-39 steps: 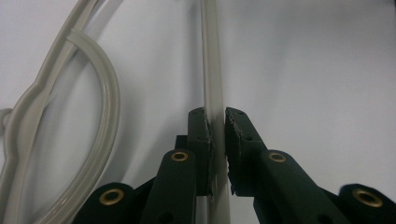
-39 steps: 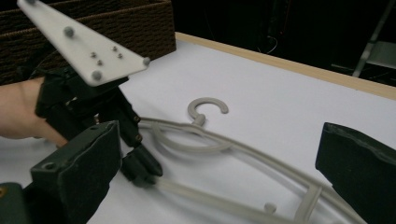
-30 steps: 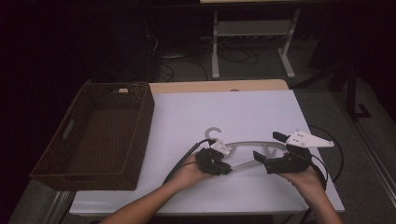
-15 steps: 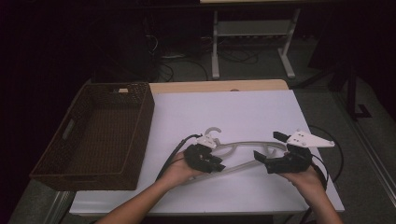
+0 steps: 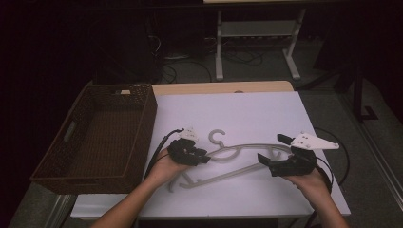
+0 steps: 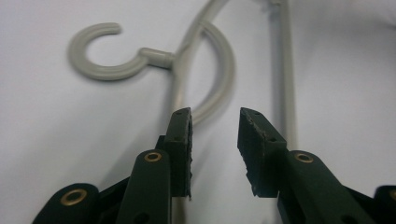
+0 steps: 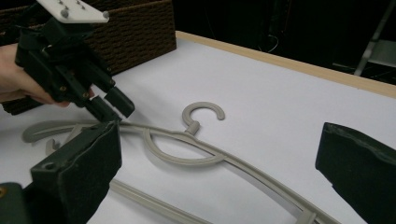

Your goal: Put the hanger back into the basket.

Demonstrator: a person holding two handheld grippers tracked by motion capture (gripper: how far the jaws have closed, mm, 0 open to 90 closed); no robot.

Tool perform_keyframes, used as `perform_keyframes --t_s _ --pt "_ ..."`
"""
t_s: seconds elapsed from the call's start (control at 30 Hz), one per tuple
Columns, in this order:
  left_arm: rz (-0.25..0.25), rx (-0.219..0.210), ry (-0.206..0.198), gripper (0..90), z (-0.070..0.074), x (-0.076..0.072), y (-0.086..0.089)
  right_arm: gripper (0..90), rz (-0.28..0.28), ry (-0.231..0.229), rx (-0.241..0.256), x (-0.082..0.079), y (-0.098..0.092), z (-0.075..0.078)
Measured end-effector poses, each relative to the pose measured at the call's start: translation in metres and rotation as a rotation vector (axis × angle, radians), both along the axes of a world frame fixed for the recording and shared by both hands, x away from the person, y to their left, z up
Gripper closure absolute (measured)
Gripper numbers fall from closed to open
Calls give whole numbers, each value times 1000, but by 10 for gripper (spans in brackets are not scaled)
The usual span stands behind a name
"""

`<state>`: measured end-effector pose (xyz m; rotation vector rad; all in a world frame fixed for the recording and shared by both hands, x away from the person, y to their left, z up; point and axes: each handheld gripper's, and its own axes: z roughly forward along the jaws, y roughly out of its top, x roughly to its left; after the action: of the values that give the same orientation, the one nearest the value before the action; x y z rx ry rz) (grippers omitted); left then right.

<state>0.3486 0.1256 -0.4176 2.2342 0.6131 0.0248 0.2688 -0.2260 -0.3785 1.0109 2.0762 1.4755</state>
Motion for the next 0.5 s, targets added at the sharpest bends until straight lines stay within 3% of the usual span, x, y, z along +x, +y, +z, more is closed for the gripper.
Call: perform_keyframes --t_s 0.17,0.33,0.5 --pt "55 22 -19 661 -8 11 2 0 4 5 -4 1 0 -1" --pt "59 11 0 660 -16 14 -4 0 4 2 -3 0 0 -1" --pt "39 50 3 661 -20 15 -4 0 1 9 -2 0 -1 -1"
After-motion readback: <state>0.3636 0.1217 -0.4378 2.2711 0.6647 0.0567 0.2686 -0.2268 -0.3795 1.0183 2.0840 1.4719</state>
